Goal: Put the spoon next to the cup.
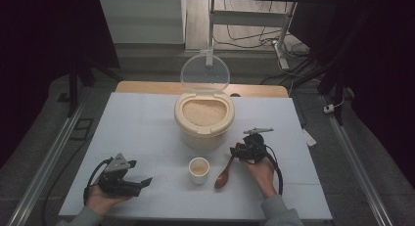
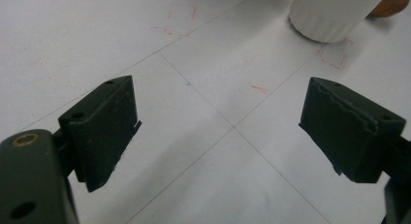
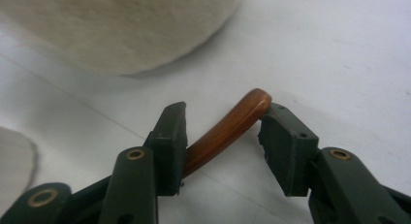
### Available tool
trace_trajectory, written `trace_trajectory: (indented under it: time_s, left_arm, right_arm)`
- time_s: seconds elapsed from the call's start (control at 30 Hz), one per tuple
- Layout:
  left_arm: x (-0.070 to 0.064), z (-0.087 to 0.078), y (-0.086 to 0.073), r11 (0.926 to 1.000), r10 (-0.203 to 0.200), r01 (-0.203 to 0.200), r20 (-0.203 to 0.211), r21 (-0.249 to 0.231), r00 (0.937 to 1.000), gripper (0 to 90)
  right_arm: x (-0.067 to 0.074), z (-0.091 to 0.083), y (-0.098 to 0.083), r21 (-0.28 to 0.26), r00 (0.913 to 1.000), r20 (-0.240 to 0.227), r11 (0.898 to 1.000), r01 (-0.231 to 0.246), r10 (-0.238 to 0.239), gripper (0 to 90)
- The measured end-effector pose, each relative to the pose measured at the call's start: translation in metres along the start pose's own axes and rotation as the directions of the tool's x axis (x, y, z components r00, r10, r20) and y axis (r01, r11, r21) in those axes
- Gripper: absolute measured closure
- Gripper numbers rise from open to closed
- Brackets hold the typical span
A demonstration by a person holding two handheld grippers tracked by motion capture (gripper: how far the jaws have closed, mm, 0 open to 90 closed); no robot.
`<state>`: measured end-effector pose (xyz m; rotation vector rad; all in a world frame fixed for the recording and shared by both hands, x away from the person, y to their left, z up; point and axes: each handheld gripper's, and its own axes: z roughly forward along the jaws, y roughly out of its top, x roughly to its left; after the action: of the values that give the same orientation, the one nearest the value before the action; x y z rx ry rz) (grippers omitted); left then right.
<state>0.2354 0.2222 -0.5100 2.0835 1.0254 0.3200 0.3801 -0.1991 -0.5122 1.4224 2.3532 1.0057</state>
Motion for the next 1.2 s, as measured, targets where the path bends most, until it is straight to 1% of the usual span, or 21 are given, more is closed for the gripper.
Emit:
trace_trajectory:
  time_s: [0.13, 0.23, 0.33, 0.37, 0.43, 0.47, 0.5, 0.53, 0.57, 0.6, 0.63, 0.73, 0.83, 0.9, 0.97, 1.0, 1.07, 1.13, 1.17, 1.2]
  left_arm:
    - [0.0, 0.0, 0.0, 1.0, 0.0, 0.0, 0.0, 0.001, 1.0, 13.2]
    - [0.0, 0.001, 0.0, 1.0, 0.001, -0.001, 0.001, 0.003, 1.0, 13.2]
    - [0.0, 0.0, 0.0, 1.0, 0.0, 0.0, -0.001, 0.0, 1.0, 13.2]
    - [0.0, 0.0, 0.0, 1.0, 0.001, -0.001, -0.002, 0.0, 1.0, 13.1]
    - [0.0, -0.001, 0.0, 1.0, 0.0, 0.0, -0.004, -0.003, 1.0, 13.1]
    - [0.001, -0.001, 0.0, 1.0, -0.003, 0.003, -0.004, -0.005, 1.0, 13.1]
    - [0.001, -0.001, 0.0, 1.0, -0.004, 0.004, -0.005, -0.007, 1.0, 13.1]
    - [0.001, -0.001, -0.001, 0.9999, -0.005, 0.005, -0.007, -0.01, 1.0, 13.1]
    - [0.001, -0.001, -0.001, 0.9999, -0.004, 0.004, -0.009, -0.011, 1.0, 13.1]
    - [0.001, -0.001, 0.0, 0.9999, -0.006, 0.005, -0.009, -0.011, 0.9999, 13.1]
    - [0.001, -0.001, 0.0, 0.9999, -0.006, 0.005, -0.01, -0.012, 0.9999, 13.0]
    - [0.001, -0.002, 0.0, 0.9999, -0.006, 0.006, -0.013, -0.016, 0.9999, 12.9]
    - [0.002, -0.003, -0.001, 0.9997, -0.013, 0.013, -0.013, -0.02, 0.9998, 12.8]
    - [0.001, -0.003, -0.001, 0.9997, -0.013, 0.013, -0.014, -0.022, 0.9998, 12.8]
    - [0.001, -0.003, -0.001, 0.9997, -0.013, 0.012, -0.014, -0.023, 0.9998, 12.8]
    - [0.001, -0.003, -0.001, 0.9996, -0.013, 0.012, -0.014, -0.024, 0.9998, 12.8]
    - [0.001, -0.004, -0.001, 0.9996, -0.011, 0.01, -0.015, -0.027, 0.9998, 12.7]
    - [0.001, -0.004, -0.001, 0.9995, -0.008, 0.008, -0.015, -0.03, 0.9998, 12.7]
    - [0.001, -0.005, -0.001, 0.9994, -0.008, 0.008, -0.015, -0.033, 0.9998, 12.7]
    - [0.001, -0.005, -0.001, 0.9993, -0.008, 0.007, -0.016, -0.036, 0.9998, 12.7]
  right_arm:
    - [0.0, 0.002, 0.0, 0.002, 0.9996, 0.021, 1.0, -0.016, 0.016, 50.7]
    - [0.0, 0.001, 0.0, -0.001, 0.9993, 0.024, 1.0, -0.028, 0.028, 48.8]
    - [-0.001, -0.002, 0.0, -0.019, 0.9989, 0.036, 0.999, -0.029, 0.03, 46.6]
    - [-0.001, -0.005, 0.0, -0.033, 0.9991, 0.034, 0.999, -0.022, 0.024, 46.6]
    - [-0.001, -0.012, -0.001, -0.059, 1.0, 0.006, 0.998, -0.003, 0.004, 46.6]
    - [0.0, -0.017, -0.001, -0.078, 0.9999, -0.009, 0.997, 0.013, -0.014, 46.5]
    - [0.001, -0.022, -0.002, -0.101, 0.9988, -0.027, 0.994, 0.038, -0.041, 46.4]
    - [0.002, -0.027, -0.004, -0.118, 0.9971, -0.049, 0.992, 0.052, -0.058, 45.3]
    - [0.002, -0.033, -0.005, -0.141, 0.9935, -0.079, 0.987, 0.071, -0.082, 44.6]
    - [0.003, -0.037, -0.007, -0.158, 0.9902, -0.09, 0.983, 0.092, -0.107, 44.5]
    - [0.005, -0.042, -0.009, -0.176, 0.9862, -0.101, 0.978, 0.112, -0.131, 44.5]
    - [0.009, -0.057, -0.016, -0.226, 0.9717, -0.113, 0.958, 0.178, -0.207, 44.2]
    - [0.01, -0.07, -0.026, -0.263, 0.9571, -0.109, 0.936, 0.233, -0.268, 43.3]
    - [0.008, -0.079, -0.032, -0.278, 0.9497, -0.089, 0.923, 0.266, -0.3, 42.3]
    - [0.005, -0.087, -0.038, -0.283, 0.9419, -0.072, 0.912, 0.296, -0.328, 41.1]
    - [0.003, -0.09, -0.041, -0.288, 0.9396, -0.07, 0.909, 0.302, -0.335, 40.5]
    - [-0.002, -0.096, -0.046, -0.304, 0.9387, -0.078, 0.905, 0.299, -0.336, 39.6]
    - [-0.007, -0.1, -0.049, -0.301, 0.9343, -0.08, 0.902, 0.309, -0.347, 38.9]
    - [-0.009, -0.102, -0.051, -0.303, 0.9312, -0.082, 0.899, 0.316, -0.355, 38.5]
    - [-0.01, -0.104, -0.053, -0.299, 0.9289, -0.086, 0.899, 0.321, -0.36, 38.1]
